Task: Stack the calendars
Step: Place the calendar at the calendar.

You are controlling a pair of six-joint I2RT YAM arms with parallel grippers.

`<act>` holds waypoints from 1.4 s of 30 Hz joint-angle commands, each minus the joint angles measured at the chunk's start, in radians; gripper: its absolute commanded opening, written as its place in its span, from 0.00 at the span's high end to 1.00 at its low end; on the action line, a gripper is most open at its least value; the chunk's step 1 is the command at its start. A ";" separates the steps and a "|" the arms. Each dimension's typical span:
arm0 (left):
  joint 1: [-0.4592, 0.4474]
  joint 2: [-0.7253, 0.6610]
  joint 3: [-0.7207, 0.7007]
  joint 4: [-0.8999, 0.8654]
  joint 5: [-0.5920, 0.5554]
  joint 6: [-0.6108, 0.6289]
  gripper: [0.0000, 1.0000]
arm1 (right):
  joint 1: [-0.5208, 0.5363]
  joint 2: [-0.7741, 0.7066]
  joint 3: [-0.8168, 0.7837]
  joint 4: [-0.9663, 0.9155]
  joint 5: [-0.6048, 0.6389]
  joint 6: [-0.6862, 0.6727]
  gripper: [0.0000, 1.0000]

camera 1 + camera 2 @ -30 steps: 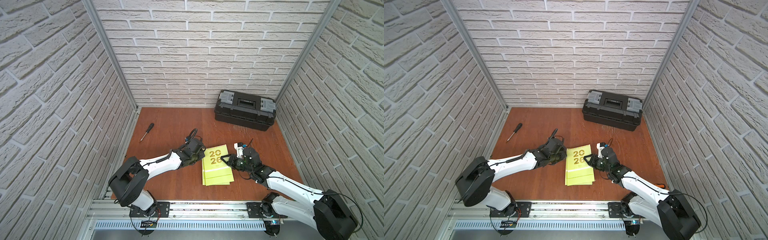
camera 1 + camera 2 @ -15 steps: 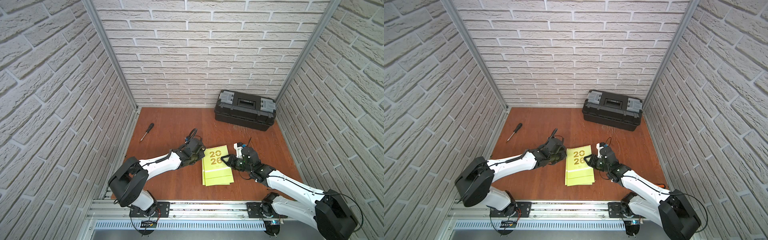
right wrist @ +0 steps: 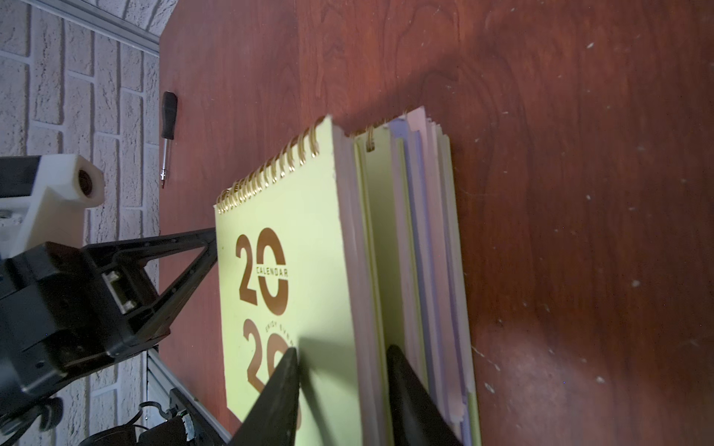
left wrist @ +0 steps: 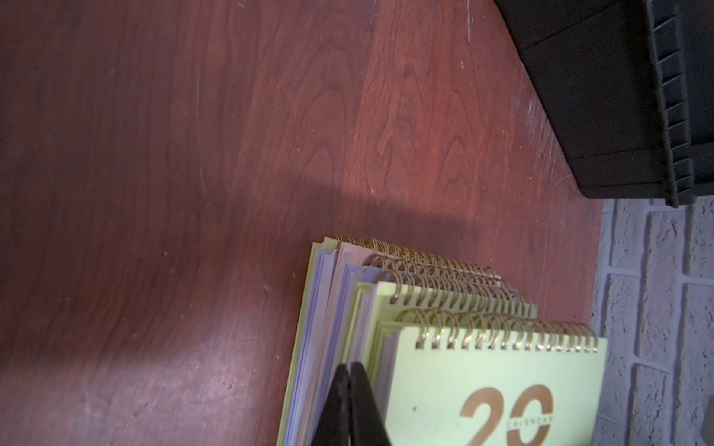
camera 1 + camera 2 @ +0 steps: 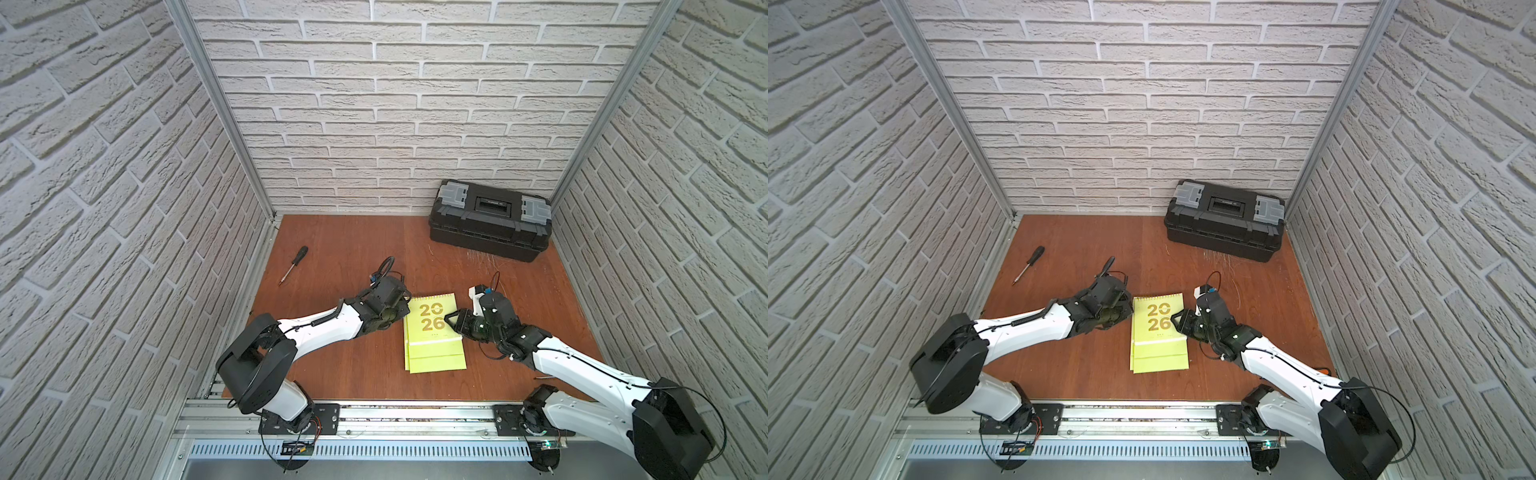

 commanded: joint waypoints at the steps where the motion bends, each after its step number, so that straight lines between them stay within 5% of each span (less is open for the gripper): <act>1: 0.006 -0.009 0.003 0.030 0.002 0.004 0.93 | 0.007 0.002 0.029 -0.024 0.037 -0.015 0.61; 23: 0.005 0.009 0.011 0.038 0.014 0.007 0.93 | 0.013 0.031 0.060 -0.020 0.035 -0.027 0.63; 42: 0.090 -0.128 -0.008 -0.101 -0.019 0.071 0.93 | 0.013 -0.074 0.106 -0.204 0.161 -0.081 0.46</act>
